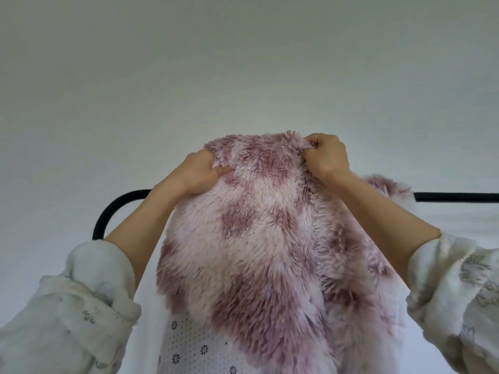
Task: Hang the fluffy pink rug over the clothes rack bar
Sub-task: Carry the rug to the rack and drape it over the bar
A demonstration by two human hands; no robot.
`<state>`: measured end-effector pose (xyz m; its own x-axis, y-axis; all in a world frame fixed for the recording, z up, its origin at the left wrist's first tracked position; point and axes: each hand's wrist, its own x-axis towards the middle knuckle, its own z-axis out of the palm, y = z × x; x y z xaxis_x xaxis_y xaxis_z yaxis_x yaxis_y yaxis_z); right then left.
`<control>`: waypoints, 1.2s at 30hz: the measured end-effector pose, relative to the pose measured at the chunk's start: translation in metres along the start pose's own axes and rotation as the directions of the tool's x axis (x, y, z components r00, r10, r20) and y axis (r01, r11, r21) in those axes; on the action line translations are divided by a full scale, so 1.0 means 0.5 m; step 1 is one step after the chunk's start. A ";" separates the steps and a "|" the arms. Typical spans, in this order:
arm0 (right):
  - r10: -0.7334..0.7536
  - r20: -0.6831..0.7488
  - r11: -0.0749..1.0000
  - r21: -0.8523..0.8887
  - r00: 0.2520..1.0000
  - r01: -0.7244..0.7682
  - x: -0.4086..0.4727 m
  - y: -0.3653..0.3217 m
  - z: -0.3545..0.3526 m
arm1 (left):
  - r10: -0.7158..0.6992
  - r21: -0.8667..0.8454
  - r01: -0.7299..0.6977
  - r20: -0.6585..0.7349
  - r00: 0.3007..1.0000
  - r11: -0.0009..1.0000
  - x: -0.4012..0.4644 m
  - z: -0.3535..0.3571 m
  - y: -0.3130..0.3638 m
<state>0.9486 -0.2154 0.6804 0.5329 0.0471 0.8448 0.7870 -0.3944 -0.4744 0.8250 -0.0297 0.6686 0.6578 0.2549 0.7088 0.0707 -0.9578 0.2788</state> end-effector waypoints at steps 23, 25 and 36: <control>-0.157 0.576 0.891 -0.267 0.802 0.367 -0.076 -0.043 0.062 | -0.141 -0.143 0.158 0.118 0.983 0.977 0.080 0.050 -0.055; -0.154 0.551 0.864 -0.328 0.820 0.383 -0.078 -0.046 0.064 | -0.098 -0.231 0.113 0.077 0.992 0.966 0.050 0.049 -0.065; -0.259 0.231 0.921 -0.232 0.938 0.311 -0.083 -0.044 0.096 | -0.072 -0.409 0.068 0.007 0.997 0.910 -0.051 0.007 -0.118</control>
<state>0.9241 -0.1646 0.6439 0.3678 0.3579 0.8582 0.8190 -0.5618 -0.1167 0.8065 0.0198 0.6318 0.6559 0.3220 0.6827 -0.1977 -0.7995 0.5671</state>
